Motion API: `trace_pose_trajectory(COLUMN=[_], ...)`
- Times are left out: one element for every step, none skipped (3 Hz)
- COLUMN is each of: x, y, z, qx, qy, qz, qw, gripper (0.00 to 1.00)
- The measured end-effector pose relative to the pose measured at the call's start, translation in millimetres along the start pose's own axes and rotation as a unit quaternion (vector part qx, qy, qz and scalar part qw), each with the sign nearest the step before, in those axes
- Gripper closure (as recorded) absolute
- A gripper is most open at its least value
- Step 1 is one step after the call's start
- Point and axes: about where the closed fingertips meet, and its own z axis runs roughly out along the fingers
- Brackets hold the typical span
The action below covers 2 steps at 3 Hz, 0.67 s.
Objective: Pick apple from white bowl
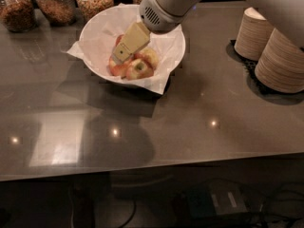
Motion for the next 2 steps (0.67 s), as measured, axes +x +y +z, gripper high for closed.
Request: trace_pose_trajectory(x=[-2.6, 1.4], y=[1.4, -1.2], z=[8.2, 17.0], qx=[0.001, 0.014], qy=[-0.007, 0.010], qz=[0.012, 0.026], qw=[0.9999, 0.9995], gripper=[0.00, 0.19])
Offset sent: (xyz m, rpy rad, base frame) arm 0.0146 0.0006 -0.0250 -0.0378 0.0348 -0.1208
